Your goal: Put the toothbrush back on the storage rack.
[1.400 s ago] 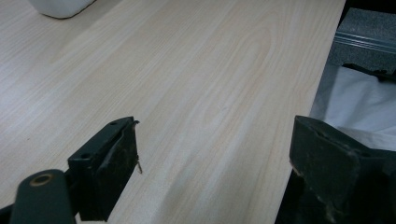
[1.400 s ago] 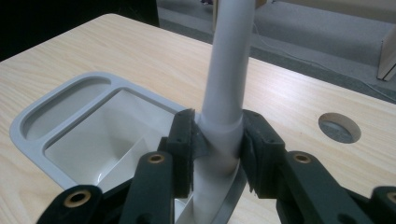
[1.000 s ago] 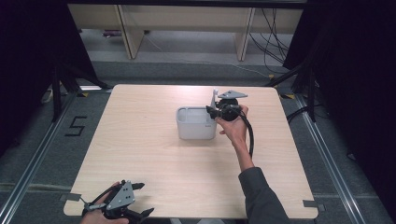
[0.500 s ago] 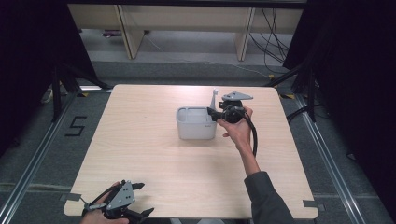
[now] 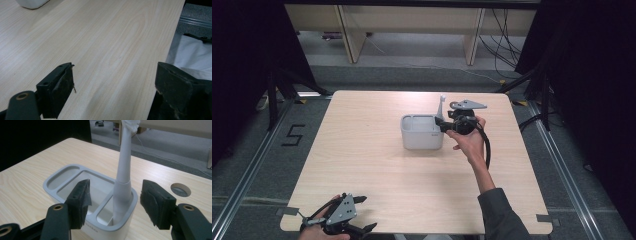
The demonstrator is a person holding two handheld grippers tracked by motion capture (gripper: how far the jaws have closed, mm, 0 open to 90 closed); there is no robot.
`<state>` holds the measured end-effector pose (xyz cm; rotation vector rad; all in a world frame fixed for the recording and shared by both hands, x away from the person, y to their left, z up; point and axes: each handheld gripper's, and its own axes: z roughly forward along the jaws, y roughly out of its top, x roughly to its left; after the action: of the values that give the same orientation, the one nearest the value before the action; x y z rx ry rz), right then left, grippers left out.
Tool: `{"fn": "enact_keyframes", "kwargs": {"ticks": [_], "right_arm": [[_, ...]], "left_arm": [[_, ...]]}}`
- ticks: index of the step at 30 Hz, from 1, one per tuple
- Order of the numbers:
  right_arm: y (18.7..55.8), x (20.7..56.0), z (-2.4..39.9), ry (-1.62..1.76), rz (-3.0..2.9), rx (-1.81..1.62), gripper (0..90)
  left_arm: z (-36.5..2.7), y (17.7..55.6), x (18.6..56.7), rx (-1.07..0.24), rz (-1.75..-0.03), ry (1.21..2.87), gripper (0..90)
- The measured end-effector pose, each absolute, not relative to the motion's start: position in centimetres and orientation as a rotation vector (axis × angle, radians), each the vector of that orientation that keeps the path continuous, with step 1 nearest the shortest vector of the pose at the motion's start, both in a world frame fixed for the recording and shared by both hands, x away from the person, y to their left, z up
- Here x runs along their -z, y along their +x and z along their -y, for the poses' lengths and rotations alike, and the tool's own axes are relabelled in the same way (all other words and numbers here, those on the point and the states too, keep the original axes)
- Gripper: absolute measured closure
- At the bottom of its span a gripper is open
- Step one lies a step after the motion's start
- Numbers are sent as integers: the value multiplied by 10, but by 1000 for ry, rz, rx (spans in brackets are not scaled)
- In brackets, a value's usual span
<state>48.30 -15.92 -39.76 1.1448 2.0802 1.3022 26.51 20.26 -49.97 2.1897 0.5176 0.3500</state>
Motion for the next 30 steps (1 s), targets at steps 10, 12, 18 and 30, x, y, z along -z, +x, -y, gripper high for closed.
{"fn": "enact_keyframes", "kwargs": {"ticks": [10, 12, 18, 30], "right_arm": [[470, 403, 162, 1123, -2092, -1351, 397], [468, 405, 163, 1120, -2100, -1352, 393], [466, 406, 170, 1133, -2096, -1348, 384], [459, 408, 173, 1150, -2106, -1346, 358]], "left_arm": [[-203, 266, 501, -356, -516, 2193, 148], [-204, 266, 499, -357, -501, 2217, 148], [-203, 265, 499, -377, -508, 2196, 148], [-202, 264, 497, -355, -499, 2196, 148]]}}
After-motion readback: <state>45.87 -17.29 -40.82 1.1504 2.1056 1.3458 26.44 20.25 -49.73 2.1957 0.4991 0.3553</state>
